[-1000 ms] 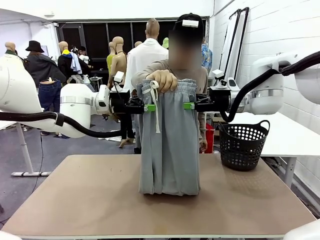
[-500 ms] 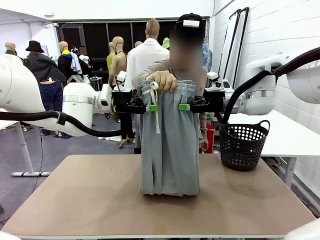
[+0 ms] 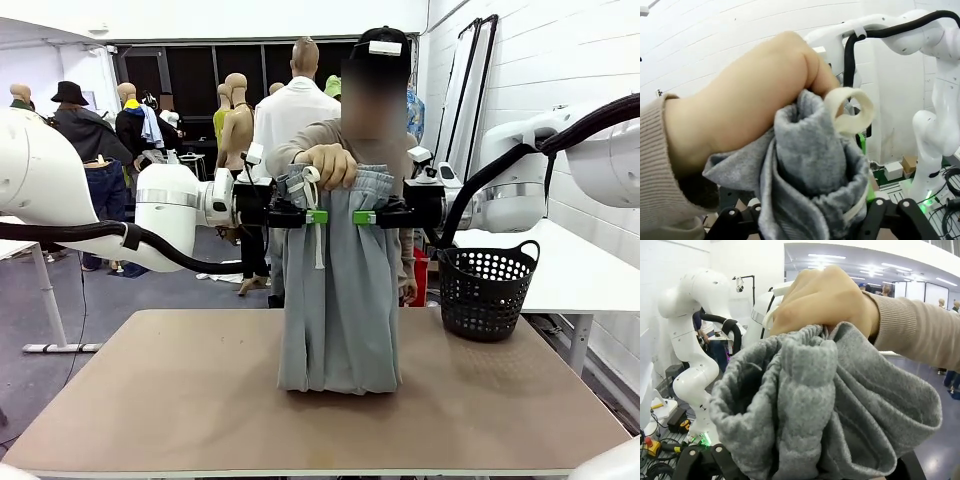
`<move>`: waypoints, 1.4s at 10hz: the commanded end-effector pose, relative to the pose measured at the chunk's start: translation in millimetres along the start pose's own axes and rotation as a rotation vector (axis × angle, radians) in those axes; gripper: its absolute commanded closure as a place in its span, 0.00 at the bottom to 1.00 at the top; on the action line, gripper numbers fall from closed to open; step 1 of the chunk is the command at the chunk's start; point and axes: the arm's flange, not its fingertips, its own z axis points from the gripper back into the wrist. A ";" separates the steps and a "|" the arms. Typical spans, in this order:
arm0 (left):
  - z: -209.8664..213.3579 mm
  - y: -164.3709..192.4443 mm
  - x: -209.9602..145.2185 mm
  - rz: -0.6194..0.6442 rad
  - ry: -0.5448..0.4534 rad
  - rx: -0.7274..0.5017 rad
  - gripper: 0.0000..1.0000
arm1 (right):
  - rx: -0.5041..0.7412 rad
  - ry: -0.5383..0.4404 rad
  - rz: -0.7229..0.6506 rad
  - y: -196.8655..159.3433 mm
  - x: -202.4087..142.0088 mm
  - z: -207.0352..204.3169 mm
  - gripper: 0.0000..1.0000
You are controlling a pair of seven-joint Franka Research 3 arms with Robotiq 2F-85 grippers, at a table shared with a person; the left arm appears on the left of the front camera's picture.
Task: Fold the training pants.
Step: Release the ends of the Training pants and then grab the overlapped ends.
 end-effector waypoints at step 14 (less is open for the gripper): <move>8.1 -8.8 -7.1 0.047 -0.014 0.010 1.00 | -0.085 0.038 0.084 -3.3 12.7 1.9 1.00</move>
